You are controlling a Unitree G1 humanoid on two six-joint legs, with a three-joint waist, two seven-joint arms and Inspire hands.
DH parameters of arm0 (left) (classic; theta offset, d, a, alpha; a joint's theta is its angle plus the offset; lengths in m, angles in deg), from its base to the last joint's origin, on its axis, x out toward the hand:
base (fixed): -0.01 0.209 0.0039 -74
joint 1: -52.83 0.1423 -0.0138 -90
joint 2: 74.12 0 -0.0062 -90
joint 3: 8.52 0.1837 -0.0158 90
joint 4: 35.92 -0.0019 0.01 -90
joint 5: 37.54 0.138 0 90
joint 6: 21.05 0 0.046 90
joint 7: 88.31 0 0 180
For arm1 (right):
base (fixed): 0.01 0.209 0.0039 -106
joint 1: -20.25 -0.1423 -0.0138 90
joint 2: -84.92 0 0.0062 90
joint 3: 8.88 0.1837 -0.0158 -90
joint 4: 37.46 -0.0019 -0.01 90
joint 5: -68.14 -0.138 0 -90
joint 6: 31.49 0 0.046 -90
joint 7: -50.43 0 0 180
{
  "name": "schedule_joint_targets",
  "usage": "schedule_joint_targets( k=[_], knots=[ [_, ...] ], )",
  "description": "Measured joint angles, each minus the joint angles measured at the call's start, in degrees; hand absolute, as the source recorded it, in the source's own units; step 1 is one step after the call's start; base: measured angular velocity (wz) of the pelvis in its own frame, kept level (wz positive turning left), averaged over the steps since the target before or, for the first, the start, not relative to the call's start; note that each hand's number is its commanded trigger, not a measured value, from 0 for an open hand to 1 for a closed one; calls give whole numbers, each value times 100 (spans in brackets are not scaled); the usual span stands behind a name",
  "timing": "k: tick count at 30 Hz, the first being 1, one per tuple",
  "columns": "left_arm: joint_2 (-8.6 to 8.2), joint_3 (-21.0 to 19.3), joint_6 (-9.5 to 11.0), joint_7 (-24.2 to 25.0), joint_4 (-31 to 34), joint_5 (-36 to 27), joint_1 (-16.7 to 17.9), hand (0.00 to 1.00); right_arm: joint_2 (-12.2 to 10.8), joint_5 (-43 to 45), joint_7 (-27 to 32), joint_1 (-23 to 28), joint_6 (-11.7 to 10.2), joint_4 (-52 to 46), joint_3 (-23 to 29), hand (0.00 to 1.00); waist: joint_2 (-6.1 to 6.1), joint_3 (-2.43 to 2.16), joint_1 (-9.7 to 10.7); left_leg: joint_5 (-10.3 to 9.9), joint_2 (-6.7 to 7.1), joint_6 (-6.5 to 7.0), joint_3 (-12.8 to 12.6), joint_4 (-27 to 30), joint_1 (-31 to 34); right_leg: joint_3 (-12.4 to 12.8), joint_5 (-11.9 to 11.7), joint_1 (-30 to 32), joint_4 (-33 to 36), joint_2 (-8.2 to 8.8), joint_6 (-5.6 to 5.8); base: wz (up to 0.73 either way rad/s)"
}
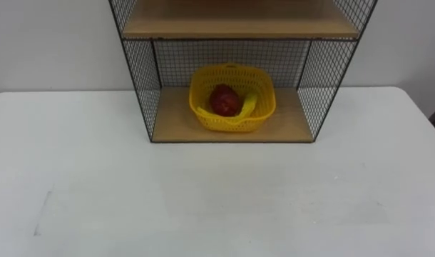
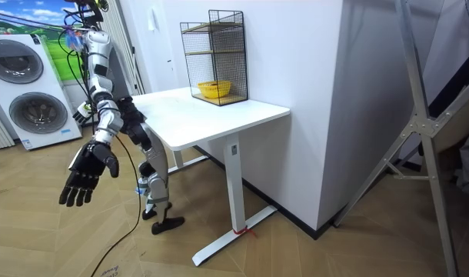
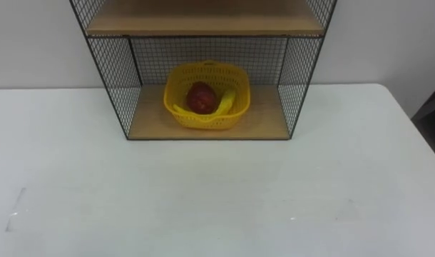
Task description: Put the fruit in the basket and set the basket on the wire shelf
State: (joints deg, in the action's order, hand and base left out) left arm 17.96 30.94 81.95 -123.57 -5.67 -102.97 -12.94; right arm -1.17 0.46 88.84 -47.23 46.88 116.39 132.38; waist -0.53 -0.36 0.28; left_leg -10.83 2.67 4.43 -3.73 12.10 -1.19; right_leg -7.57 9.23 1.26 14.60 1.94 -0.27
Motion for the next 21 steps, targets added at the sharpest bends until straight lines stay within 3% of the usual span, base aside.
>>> schedule_joint_targets(
  k=[2, 3, 5, 7, 11, 13, 17, 21],
  knots=[
    [-367, 282, -92, 273, -165, 445, -86, 0, -315, 346, -367, -82, 26, 391, -577, 0, -45, -28, -32, 13, -3, -19, -11, -36, -42, 31, -24, -20, -10, -8, -24, -7],
    [-447, 350, -139, 345, -231, 602, -124, 0, -424, 458, -474, -119, 61, 476, -697, 0, -62, -40, -44, 13, -8, -22, -11, -37, -49, 35, -25, -25, -14, -14, -26, -8],
    [-764, 776, -390, 675, -529, 1477, -219, 0, -707, 1217, -923, -384, 342, 959, -1256, 0, -91, -50, -54, 4, -19, -33, -47, -42, -121, 90, -28, -81, -21, -35, -28, -9],
    [-943, 1130, -589, 968, -713, 2241, -280, 0, -828, 1933, -1320, -574, 581, 1283, -1666, 0, -85, -48, -63, 0, -24, -36, -61, -47, -188, 111, -40, -154, -72, -48, -9, -3],
    [-967, 2199, -998, 1408, -899, 4276, -616, 0, -872, 4108, -2082, -1006, 1044, 1492, -3026, 0, -88, -38, -68, 6, -30, -40, -46, -70, -324, 93, -109, -345, -196, -63, -18, 0],
    [-957, 2631, -1095, 1516, -888, 4855, -743, 0, -840, 4707, -2383, -1191, 1138, 1524, -3481, 0, -89, -36, -70, 7, -27, -37, -48, -73, -358, 95, -114, -376, -200, -63, -17, 0],
    [-977, 3197, -1211, 1740, -842, 5779, -1059, 0, -853, 5397, -2890, -1562, 1307, 1531, -3930, 0, -66, 18, -66, 8, -42, -32, -63, -86, -407, 104, -147, -456, -309, -91, -27, -2],
    [-975, 3532, -1457, 1748, -734, 6451, -1149, 0, -858, 5999, -3137, -1620, 1544, 1480, -4295, 0, -68, 33, -60, 11, -47, -29, -67, -84, -372, 105, -183, -429, -320, -98, -26, 0]
  ],
)
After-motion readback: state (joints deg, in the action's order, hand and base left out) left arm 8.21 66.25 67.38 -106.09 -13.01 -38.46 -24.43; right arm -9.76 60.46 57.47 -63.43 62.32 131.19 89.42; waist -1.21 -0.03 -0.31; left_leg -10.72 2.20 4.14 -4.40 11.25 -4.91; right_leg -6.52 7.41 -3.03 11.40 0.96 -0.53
